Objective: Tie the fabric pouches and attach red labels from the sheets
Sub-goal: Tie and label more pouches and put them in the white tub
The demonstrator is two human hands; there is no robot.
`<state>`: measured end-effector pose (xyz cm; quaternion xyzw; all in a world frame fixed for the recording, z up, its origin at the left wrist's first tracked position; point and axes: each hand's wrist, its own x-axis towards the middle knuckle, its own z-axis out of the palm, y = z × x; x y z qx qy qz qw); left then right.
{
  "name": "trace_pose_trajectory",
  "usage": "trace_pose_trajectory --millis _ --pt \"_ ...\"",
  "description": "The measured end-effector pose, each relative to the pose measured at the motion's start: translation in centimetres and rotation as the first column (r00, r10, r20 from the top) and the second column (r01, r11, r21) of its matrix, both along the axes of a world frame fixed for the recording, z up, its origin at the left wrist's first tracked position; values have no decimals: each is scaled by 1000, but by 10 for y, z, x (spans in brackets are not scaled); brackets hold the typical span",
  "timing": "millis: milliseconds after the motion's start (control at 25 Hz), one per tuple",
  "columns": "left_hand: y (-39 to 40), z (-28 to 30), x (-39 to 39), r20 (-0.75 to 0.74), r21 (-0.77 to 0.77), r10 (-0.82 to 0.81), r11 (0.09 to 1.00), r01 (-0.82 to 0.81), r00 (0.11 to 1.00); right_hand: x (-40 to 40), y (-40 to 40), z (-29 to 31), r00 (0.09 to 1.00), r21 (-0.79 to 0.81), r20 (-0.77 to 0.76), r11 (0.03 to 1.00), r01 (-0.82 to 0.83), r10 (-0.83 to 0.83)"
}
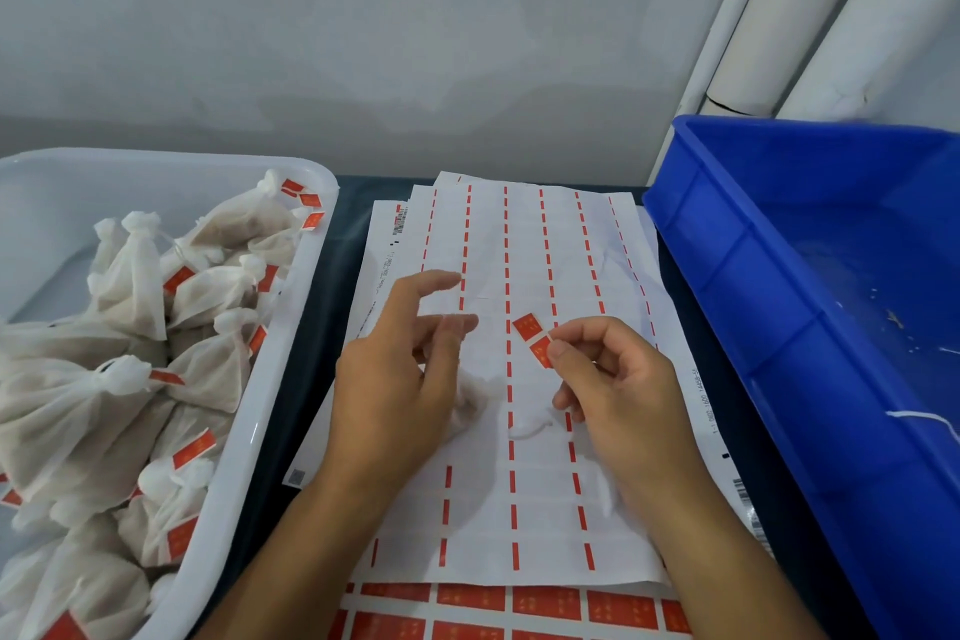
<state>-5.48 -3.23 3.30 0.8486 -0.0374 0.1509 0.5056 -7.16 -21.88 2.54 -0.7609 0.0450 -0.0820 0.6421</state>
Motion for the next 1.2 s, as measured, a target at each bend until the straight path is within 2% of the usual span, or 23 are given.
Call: trace_pose_trajectory --millis 320,560,720,800,960,1200 --pt "-12 5 -10 147 -218 -181 953 211 972 -3 2 10 999 101 20 994 -31 29" --pt "-18 1 -10 30 -267 -243 933 242 969 -6 1 14 993 172 36 978 -114 109" --pt "-17 2 -12 29 -297 -255 921 252 966 -8 5 14 989 190 35 970 -150 146" --pt "-18 2 -13 41 -293 -257 921 258 965 -8 5 13 989 195 37 969 -149 144" --pt "-19 2 -12 43 -175 -224 958 229 974 -7 2 14 990 215 21 966 -144 143" --pt "-19 4 -12 -60 -195 -250 952 234 966 -5 1 12 995 205 51 975 -91 82"
